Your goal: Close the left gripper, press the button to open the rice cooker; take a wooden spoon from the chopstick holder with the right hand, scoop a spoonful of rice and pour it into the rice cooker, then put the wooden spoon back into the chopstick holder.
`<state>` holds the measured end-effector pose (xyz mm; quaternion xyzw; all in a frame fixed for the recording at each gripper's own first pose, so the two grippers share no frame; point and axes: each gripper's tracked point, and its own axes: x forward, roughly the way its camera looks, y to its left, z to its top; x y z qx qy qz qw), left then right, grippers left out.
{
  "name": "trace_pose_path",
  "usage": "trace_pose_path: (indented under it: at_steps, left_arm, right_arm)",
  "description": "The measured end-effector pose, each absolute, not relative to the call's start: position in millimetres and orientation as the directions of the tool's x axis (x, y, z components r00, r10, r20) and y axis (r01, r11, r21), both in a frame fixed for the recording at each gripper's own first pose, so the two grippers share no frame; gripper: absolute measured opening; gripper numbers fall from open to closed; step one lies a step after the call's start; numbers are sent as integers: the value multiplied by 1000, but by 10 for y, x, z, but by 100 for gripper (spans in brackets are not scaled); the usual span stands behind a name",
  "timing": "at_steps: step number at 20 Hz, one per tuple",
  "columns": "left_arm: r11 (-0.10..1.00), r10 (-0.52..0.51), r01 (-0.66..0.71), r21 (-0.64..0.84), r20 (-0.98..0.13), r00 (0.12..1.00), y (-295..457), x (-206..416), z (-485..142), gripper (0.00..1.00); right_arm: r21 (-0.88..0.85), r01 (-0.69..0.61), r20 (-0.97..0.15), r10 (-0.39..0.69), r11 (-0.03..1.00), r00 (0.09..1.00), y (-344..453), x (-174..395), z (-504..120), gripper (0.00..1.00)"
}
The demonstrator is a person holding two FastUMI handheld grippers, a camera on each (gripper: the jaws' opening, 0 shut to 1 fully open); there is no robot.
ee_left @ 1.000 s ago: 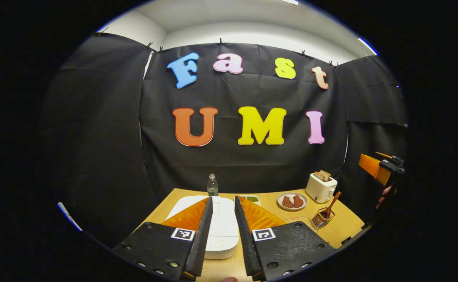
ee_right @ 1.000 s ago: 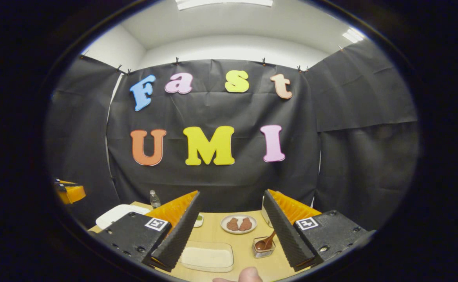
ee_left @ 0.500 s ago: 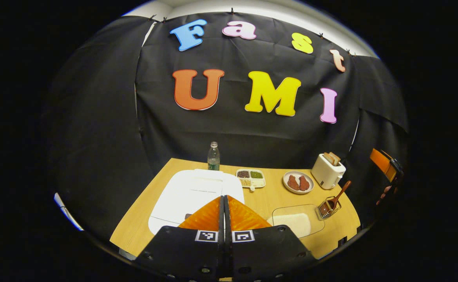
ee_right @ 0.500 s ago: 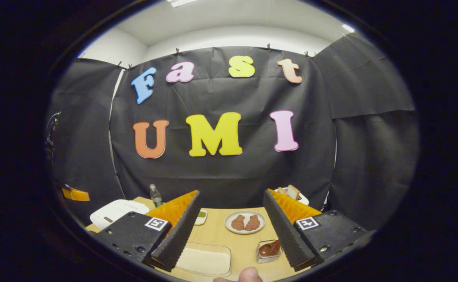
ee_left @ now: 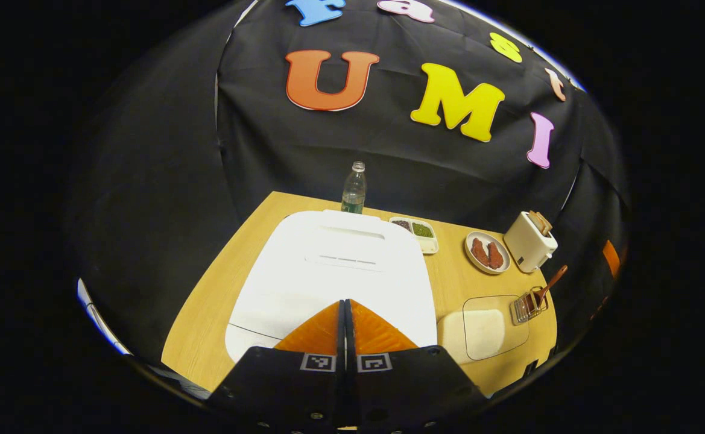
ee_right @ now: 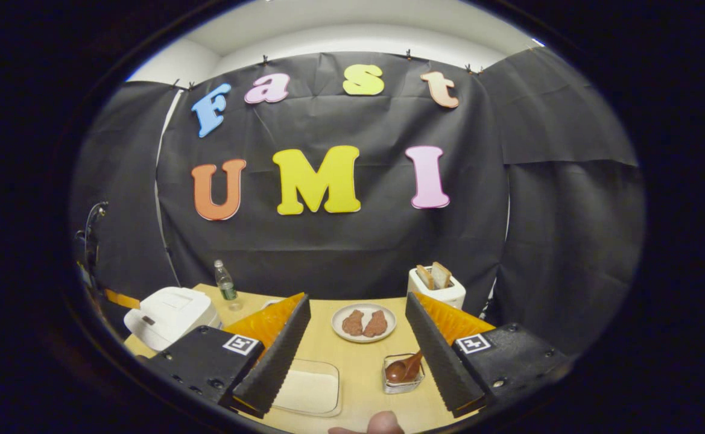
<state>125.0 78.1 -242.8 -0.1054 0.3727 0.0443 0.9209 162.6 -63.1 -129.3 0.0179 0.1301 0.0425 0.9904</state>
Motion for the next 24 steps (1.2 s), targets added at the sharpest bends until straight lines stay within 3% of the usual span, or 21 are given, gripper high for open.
trace_pose_path:
  at_steps: [12, 16, 19, 21, 22, 24]
  left_arm:
    - [953, -22, -225, -203, -787, 616, 806, 1087, -2766, 0]
    - [952, 2, -230, -199, -752, 659, 829, 1163, -2632, 0]
    - [955, 42, -218, -203, -632, 774, 837, 1341, -2182, 1]
    - [958, 55, -193, -213, -524, 850, 804, 1499, -1743, 10]
    - [959, 74, -191, -208, -466, 882, 829, 1576, -1528, 25]
    - [962, 107, -191, -195, -375, 921, 862, 1657, -1229, 47]
  right_arm:
    - [55, -77, -295, 90, 996, 951, -540, 1724, -1415, 98]
    - [62, -94, -294, 109, 994, 950, -451, 1673, -1372, 100]
    - [40, -86, -264, 93, 996, 960, -523, 1610, -1253, 99]
    - [47, -72, -249, 82, 996, 965, -578, 1567, -1192, 100]
    - [53, -64, -245, 75, 997, 967, -599, 1554, -1160, 98]
    - [55, -55, -233, 66, 997, 970, -635, 1519, -1080, 98]
